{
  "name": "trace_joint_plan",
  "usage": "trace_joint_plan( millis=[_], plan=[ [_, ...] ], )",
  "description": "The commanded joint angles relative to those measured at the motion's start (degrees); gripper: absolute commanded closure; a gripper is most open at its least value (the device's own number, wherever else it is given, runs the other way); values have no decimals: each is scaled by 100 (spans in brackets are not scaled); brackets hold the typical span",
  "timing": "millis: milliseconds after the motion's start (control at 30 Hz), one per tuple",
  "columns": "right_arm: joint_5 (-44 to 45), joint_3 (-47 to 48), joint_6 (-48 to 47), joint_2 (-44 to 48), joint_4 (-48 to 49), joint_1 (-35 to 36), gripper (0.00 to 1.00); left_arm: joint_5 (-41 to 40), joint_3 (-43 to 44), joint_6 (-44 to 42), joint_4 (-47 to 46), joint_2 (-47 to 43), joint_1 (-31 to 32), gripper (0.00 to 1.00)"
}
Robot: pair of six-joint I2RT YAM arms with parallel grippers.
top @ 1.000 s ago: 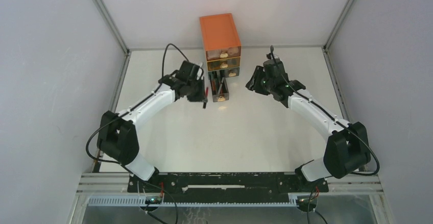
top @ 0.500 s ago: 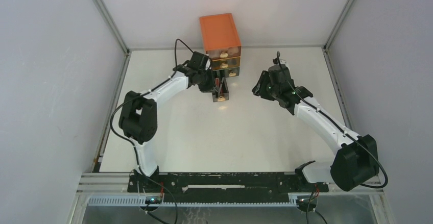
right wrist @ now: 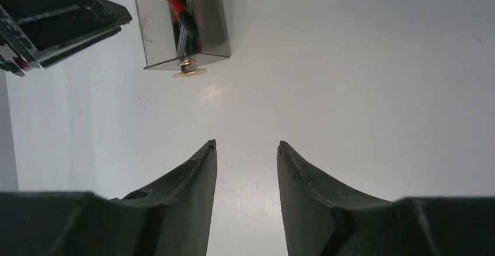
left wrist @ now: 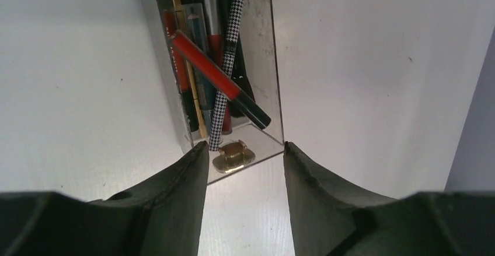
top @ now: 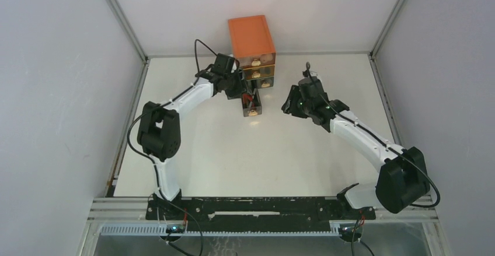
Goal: Organize the makeup
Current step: Place the lipstick in the drawer, then close the drawer in the storage box.
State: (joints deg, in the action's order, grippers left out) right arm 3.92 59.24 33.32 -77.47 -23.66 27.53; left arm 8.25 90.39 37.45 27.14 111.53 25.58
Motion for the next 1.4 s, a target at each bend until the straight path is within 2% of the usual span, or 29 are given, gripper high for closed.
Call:
trace_joint_plan(
  millis=[0, 200, 300, 367, 433, 733, 1100, 1267, 1367],
  plan=[
    [-208, -1, 117, -275, 487, 277, 50, 55, -229, -171, -186, -955, -9, 46],
    [-710, -3, 300, -917, 1388, 628, 57, 61, -1172, -496, -241, -2371, -21, 46],
    [-877, -1, 365, -1405, 1951, 806, 69, -104, -1797, -528, -162, -2995, -133, 47],
    [-926, 1, 426, -1724, 2279, 882, 81, -178, -2189, -492, -96, -3394, -275, 47],
    [-914, 1, 498, -2014, 2536, 917, 86, -277, -2573, -471, -23, -3799, -440, 46],
    [-489, 8, 663, -2813, 3660, 974, 100, -907, -3587, -429, 272, -5024, -823, 46],
    [349, 1074, 680, -3795, 4246, 822, 100, -1289, -3860, -405, 383, -5601, -875, 45],
    [514, 1725, 846, -4291, 4286, 680, 100, -1377, -3939, -405, 444, -5752, -871, 45],
    [273, 2079, 937, -4661, 4547, 584, 100, -1462, -3978, -426, 502, -5799, -871, 45]
  ],
)
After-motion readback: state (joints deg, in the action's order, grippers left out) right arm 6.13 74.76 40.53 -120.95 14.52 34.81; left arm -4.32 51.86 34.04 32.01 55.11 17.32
